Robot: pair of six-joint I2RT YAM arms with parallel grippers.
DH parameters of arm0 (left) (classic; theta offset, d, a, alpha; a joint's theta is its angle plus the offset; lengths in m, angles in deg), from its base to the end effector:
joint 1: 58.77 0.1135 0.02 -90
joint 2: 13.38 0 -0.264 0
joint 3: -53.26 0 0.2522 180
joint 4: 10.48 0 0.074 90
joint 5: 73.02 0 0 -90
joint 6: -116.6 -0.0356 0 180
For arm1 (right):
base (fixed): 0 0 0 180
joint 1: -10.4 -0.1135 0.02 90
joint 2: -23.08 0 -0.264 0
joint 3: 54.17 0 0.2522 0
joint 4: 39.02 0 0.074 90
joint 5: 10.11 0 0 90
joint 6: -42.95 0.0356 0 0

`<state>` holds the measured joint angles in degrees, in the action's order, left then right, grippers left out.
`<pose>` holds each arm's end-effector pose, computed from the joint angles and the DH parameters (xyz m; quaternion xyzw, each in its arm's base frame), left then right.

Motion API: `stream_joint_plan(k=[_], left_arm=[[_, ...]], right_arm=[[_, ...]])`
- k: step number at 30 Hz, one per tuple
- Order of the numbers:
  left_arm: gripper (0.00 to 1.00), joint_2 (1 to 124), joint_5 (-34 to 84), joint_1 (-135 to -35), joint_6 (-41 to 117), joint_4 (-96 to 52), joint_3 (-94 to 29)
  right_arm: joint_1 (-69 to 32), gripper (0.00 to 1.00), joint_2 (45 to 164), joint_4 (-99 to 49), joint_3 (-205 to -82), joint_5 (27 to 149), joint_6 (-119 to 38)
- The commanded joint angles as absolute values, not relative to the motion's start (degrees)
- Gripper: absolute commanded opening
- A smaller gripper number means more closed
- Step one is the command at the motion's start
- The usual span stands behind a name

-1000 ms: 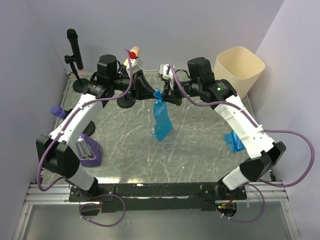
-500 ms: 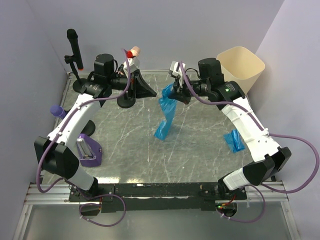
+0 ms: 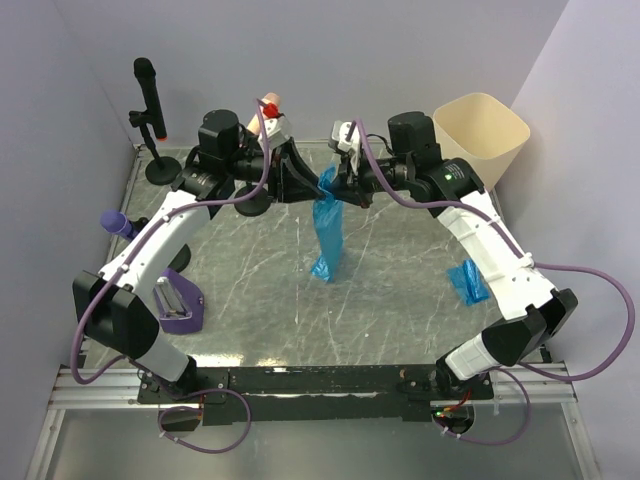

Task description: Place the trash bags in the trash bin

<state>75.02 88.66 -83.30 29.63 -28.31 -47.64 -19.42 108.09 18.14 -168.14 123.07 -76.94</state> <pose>0.2986 -0.1734 0.4241 0.4992 0.5152 -0.5504 0.4271 0.2532 0.1732 0.4514 -0.5611 0.5979 0.3154 0.4777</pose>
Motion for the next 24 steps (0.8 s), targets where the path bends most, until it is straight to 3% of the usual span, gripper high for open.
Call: stream_joint_plan(k=[1, 7, 18, 24], left_arm=[[0.22, 75.83, 90.37, -83.55, 31.78, -24.68, -50.33], [0.01, 76.00, 90.63, -83.29, 31.00, -26.69, -51.03], [0.01, 75.74, 91.34, -81.62, 32.92, -26.62, -50.16], [0.01, 76.79, 90.11, -81.62, 35.47, -25.03, -50.59]], right_arm=[[-20.27, 0.08, 109.47, 16.49, -171.64, 124.71, -77.55], [-19.49, 0.08, 109.13, 15.70, -170.95, 121.99, -75.80], [-11.39, 0.09, 106.31, 14.47, -167.60, 123.39, -70.25], [-13.06, 0.18, 105.61, 14.55, -168.65, 128.13, -71.74]])
